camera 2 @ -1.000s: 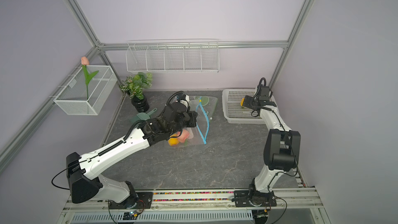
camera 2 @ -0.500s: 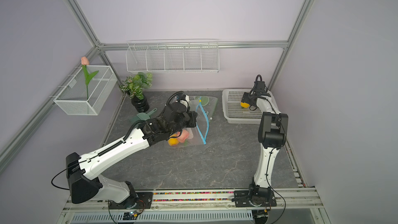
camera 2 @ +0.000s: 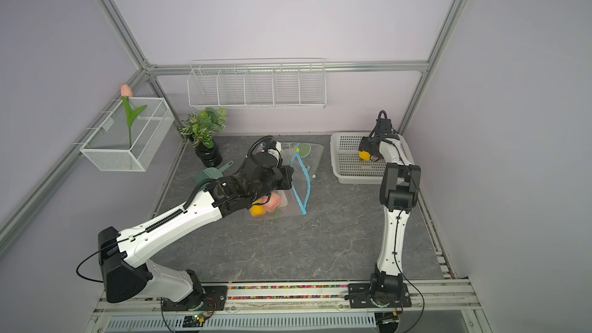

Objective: Place the peach in a zip-top bag and seal the zipper
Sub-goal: Pick up the peach from the basket.

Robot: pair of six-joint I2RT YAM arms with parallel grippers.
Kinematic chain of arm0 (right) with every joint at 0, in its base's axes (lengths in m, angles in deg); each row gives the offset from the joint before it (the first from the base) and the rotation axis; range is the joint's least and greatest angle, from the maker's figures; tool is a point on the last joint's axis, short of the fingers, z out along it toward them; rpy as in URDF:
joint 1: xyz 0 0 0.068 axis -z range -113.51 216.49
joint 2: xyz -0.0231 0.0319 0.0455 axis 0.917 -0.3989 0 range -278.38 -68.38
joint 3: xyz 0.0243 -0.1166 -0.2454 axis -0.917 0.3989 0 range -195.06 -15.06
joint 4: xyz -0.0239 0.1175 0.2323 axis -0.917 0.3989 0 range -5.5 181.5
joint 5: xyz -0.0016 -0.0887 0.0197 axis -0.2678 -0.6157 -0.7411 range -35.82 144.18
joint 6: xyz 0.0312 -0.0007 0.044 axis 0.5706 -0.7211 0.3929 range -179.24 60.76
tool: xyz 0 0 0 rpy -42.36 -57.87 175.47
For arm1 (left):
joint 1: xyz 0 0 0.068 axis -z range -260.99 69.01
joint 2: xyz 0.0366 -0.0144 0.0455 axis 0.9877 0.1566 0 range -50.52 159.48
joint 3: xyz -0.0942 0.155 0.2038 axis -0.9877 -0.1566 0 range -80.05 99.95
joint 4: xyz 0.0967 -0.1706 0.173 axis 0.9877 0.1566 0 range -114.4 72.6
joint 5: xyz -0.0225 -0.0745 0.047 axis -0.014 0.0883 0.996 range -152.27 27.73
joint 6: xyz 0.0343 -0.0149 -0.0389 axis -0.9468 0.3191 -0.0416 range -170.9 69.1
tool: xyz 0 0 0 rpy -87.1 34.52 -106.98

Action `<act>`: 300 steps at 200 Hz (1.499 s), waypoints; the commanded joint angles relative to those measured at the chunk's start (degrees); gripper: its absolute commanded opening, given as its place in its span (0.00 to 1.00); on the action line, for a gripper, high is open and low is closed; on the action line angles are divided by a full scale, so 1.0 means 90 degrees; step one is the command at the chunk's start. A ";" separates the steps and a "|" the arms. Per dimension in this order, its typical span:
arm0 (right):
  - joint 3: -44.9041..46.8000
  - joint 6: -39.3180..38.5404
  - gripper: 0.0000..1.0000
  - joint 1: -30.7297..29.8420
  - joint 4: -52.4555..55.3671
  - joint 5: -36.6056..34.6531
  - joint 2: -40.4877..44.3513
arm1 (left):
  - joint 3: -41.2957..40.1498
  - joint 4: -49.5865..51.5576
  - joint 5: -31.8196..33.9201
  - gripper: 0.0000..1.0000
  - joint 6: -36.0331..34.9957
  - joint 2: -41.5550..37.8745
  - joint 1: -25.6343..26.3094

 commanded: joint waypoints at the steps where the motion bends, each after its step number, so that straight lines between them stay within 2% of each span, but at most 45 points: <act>1: -0.0175 0.0115 0.80 0.0032 0.0266 0.0138 -0.0130 | -0.0022 0.0060 0.0094 0.00 -0.0034 -0.0004 -0.0001; 21: -0.0158 0.0116 0.79 0.0033 0.0272 0.0165 -0.0121 | -0.0028 0.0060 0.0099 0.00 -0.0028 -0.0009 0.0002; 70: -0.0094 0.0080 0.66 0.0038 0.0386 0.0303 -0.0042 | -0.0067 0.0070 0.0117 0.00 -0.0015 -0.0037 -0.0012; 107: 0.0585 0.0131 0.62 0.0063 0.0048 0.0473 0.0563 | -0.0072 0.0087 0.0165 0.00 -0.0043 -0.0055 -0.0021; 167: 0.2616 0.0309 0.62 0.0057 -0.0940 0.0705 0.2356 | -0.0068 0.0091 0.0198 0.00 -0.0072 -0.0076 -0.0032; 233: 0.4703 0.0461 0.63 -0.0136 -0.1780 0.1547 0.4715 | -0.0137 0.0013 0.0139 0.00 -0.0063 -0.0091 -0.0031; 248: 0.5164 0.0681 0.63 -0.0252 -0.2023 0.1940 0.5274 | -0.0167 -0.0023 0.0139 0.00 -0.0053 -0.0104 -0.0032; 300: 0.6146 0.0955 0.63 -0.1108 -0.2098 0.2449 0.6956 | -0.0203 -0.0130 0.0099 0.00 -0.0011 -0.0061 -0.0030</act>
